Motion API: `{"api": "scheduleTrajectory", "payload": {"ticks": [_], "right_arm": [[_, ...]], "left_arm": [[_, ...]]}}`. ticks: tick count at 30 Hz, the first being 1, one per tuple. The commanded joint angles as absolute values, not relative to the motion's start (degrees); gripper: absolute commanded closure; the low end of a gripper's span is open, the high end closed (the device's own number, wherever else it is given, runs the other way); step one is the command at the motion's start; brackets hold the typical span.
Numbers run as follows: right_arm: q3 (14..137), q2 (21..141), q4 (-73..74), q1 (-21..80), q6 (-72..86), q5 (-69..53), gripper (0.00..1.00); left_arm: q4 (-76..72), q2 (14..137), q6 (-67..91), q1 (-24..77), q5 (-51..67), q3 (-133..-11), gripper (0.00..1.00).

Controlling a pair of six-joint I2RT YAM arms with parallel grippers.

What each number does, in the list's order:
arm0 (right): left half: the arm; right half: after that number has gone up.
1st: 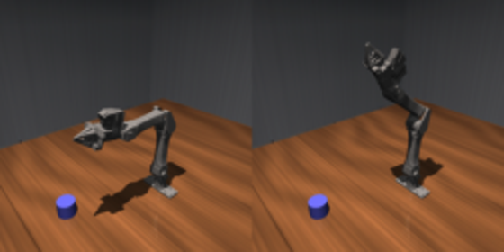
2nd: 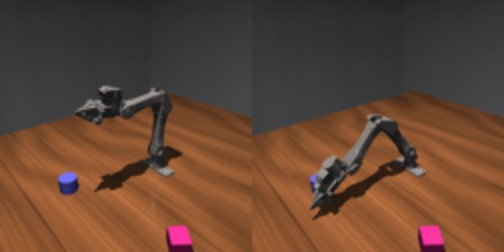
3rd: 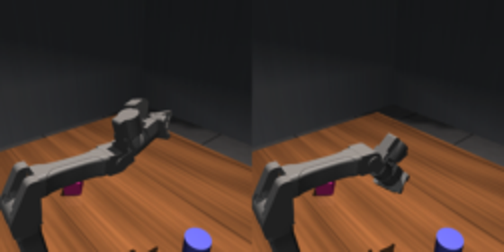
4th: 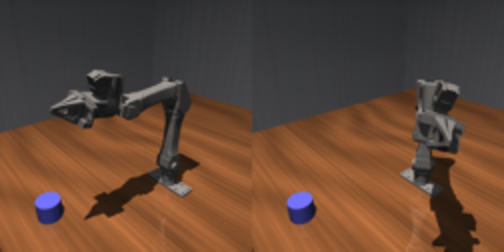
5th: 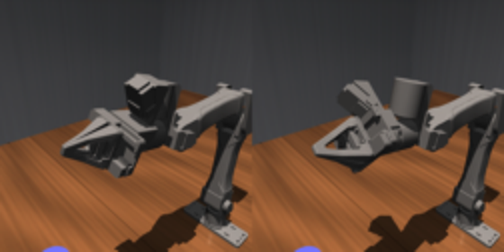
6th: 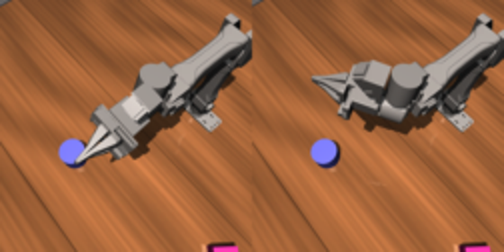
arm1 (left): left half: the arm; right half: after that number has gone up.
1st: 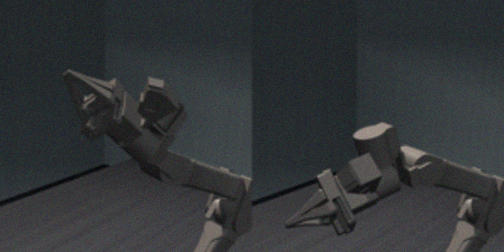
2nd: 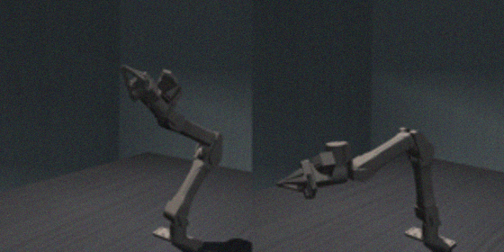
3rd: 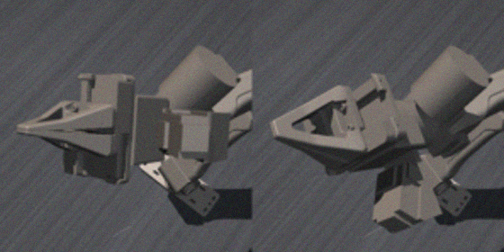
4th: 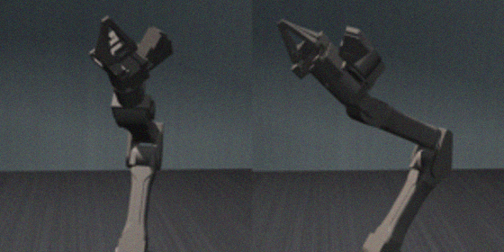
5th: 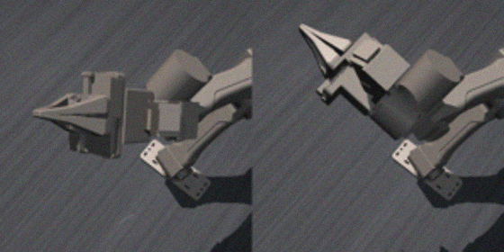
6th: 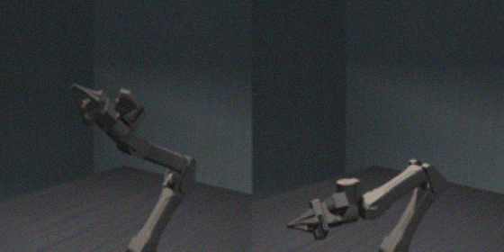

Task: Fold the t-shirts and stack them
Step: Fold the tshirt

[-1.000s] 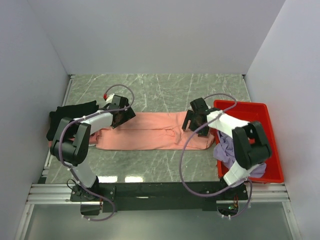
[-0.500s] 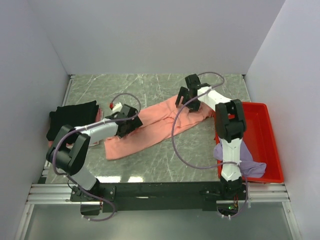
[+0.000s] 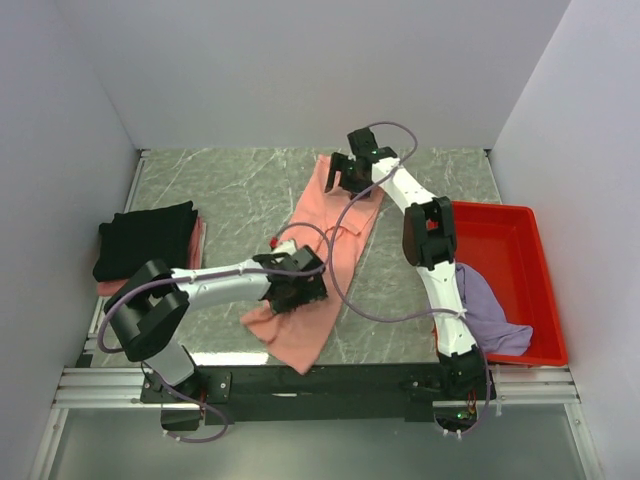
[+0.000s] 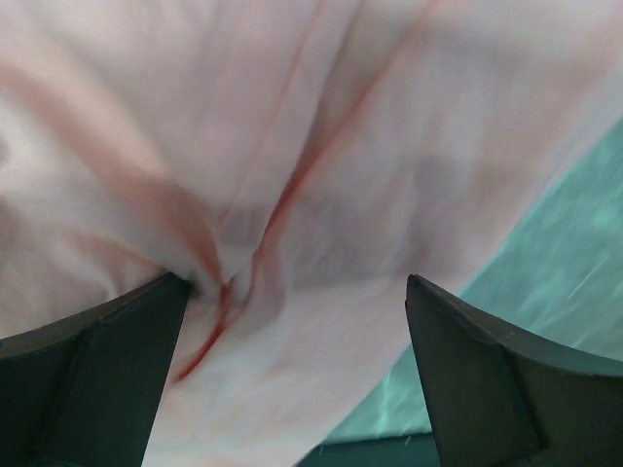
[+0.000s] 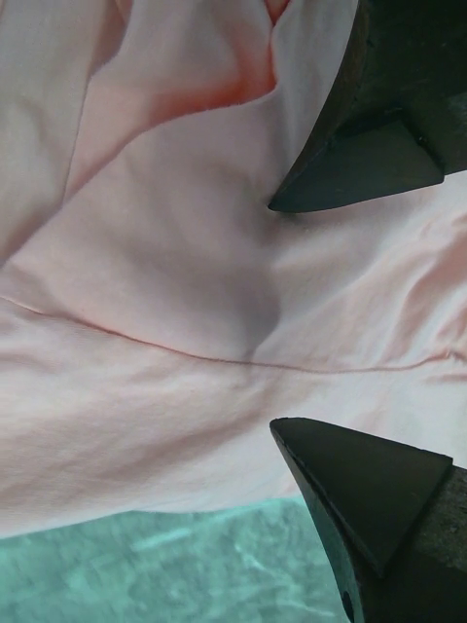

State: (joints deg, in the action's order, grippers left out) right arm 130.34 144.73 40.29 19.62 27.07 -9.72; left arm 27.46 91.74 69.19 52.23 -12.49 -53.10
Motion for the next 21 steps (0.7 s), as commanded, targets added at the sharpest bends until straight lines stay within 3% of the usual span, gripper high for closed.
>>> {"api": "scheduleTrajectory", "payload": {"ticks": [1, 6, 15, 21], "right_arm": [[134.2, 148.7, 40.6, 22.5, 26.0, -14.4, 0.08], [135.4, 148.5, 39.2, 23.6, 25.1, -18.5, 0.08], [135.3, 133.4, 40.7, 23.5, 17.7, -13.5, 0.07], [120.3, 120.3, 40.6, 23.8, 18.2, -9.4, 0.07]], "left_arm": [[38.1, 92.6, 73.6, 58.1, -11.9, -57.6, 0.01], [39.6, 92.1, 72.8, 63.9, -12.7, -60.0, 0.01], [42.2, 84.3, 69.6, 66.6, -22.8, -62.1, 0.0], [38.1, 81.3, 61.1, 65.5, -28.3, -60.4, 0.01]]}}
